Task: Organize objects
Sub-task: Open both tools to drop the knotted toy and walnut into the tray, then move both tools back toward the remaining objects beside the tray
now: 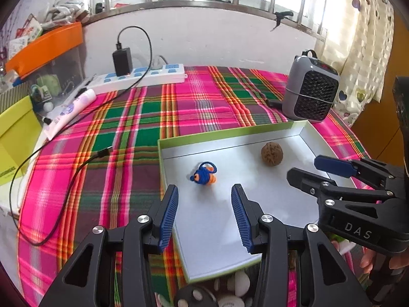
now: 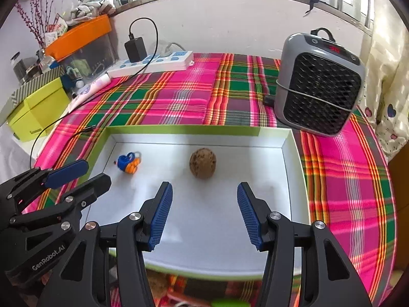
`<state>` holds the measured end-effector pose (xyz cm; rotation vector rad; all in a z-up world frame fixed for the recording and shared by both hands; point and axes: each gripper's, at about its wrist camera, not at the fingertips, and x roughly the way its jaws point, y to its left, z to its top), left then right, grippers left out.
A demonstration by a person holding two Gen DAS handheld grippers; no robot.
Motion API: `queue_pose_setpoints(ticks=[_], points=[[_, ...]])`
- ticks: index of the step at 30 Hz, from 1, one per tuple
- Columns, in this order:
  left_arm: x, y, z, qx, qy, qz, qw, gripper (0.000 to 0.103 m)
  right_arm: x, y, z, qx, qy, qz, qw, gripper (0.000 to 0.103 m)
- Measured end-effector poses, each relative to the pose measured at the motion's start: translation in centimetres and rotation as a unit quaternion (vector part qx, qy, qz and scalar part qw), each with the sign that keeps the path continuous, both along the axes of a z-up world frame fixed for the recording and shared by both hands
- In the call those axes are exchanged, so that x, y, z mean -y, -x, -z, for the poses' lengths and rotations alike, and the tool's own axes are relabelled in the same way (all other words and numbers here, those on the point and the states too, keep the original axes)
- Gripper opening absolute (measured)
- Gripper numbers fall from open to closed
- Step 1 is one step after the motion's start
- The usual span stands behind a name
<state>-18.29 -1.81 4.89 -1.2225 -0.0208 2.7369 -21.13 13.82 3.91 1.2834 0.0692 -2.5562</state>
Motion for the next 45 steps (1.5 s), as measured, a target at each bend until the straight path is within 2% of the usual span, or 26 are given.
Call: queue_pose_setpoints(ticks=[11,20,27,45], points=[[0.4,-3.6,-0.7,-0.018,0.009,0.002,0.9998,0.042,-1.3,-3.7,-1.0,-0.025,0.011,-0.001,1.0,0.054],[2.5,-6.2,-0.7,-0.021,-0.013,-0.012,0.9996,0.042,-3.0,-6.3,-1.2,-0.034,0.023,0.001,0.999,0.054],[3.8,-8.0,-0.2,-0.021,-0.019,-0.018,0.9994,0.042,-3.8,-7.9,-0.8,-0.038,0.018,0.007,0.999,0.054],[5.0,-10.4,2.5,0.001,-0.052,0.005,0.9986,0.042,-6.0,-10.1,0.5,-0.034,0.017,0.019,0.999,0.054]])
